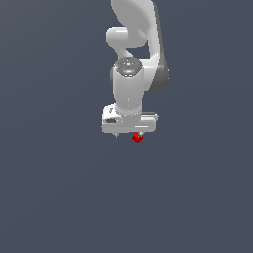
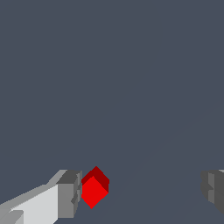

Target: Pick up the red cube and move it to a goal position.

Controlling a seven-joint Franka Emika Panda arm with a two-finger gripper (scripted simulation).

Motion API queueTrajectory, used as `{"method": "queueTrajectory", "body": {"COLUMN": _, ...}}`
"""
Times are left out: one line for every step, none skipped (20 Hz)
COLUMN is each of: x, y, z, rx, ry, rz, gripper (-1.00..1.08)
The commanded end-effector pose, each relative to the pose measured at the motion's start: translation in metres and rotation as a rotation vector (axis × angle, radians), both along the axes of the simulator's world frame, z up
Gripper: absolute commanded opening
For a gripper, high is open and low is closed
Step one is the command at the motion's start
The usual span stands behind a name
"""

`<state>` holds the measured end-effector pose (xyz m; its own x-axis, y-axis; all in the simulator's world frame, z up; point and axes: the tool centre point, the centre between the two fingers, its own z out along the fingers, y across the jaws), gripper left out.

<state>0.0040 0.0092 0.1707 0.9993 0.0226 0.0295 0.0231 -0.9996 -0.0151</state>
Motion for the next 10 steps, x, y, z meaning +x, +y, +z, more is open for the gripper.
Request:
{"method": "queueTrajectory", "body": {"x": 0.0, "y": 0.0, "z": 0.0, "rx": 0.0, "ry": 0.0, "rz": 0.0, "gripper": 1.0}}
{"method": "queueTrajectory", "body": {"x": 0.0, "y": 0.0, "z": 0.0, "rx": 0.0, "ry": 0.0, "rz": 0.001, "gripper": 1.0}}
{"method": "queueTrajectory", "body": {"x": 0.0, "y": 0.0, "z": -0.001, "rx": 0.0, "ry": 0.0, "rz": 0.004, "gripper": 1.0}}
{"method": "queueTrajectory", "body": {"x": -0.001, "y": 0.001, "z": -0.002, "rx": 0.0, "ry": 0.0, "rz": 0.008, "gripper": 1.0}}
{"method": "queueTrajectory", "body": {"x": -0.001, "y": 0.002, "z": -0.003, "rx": 0.0, "ry": 0.0, "rz": 0.015, "gripper": 1.0}}
{"method": "queueTrajectory", "body": {"x": -0.002, "y": 0.003, "z": -0.005, "rx": -0.001, "ry": 0.001, "rz": 0.023, "gripper": 1.0}}
{"method": "queueTrajectory", "body": {"x": -0.003, "y": 0.004, "z": -0.007, "rx": -0.001, "ry": 0.001, "rz": 0.033, "gripper": 1.0}}
{"method": "queueTrajectory", "body": {"x": -0.004, "y": 0.005, "z": -0.009, "rx": -0.001, "ry": 0.001, "rz": 0.045, "gripper": 1.0}}
{"method": "queueTrajectory", "body": {"x": -0.005, "y": 0.007, "z": -0.012, "rx": -0.002, "ry": 0.002, "rz": 0.058, "gripper": 1.0}}
{"method": "queueTrajectory", "body": {"x": -0.007, "y": 0.009, "z": -0.015, "rx": -0.002, "ry": 0.002, "rz": 0.074, "gripper": 1.0}}
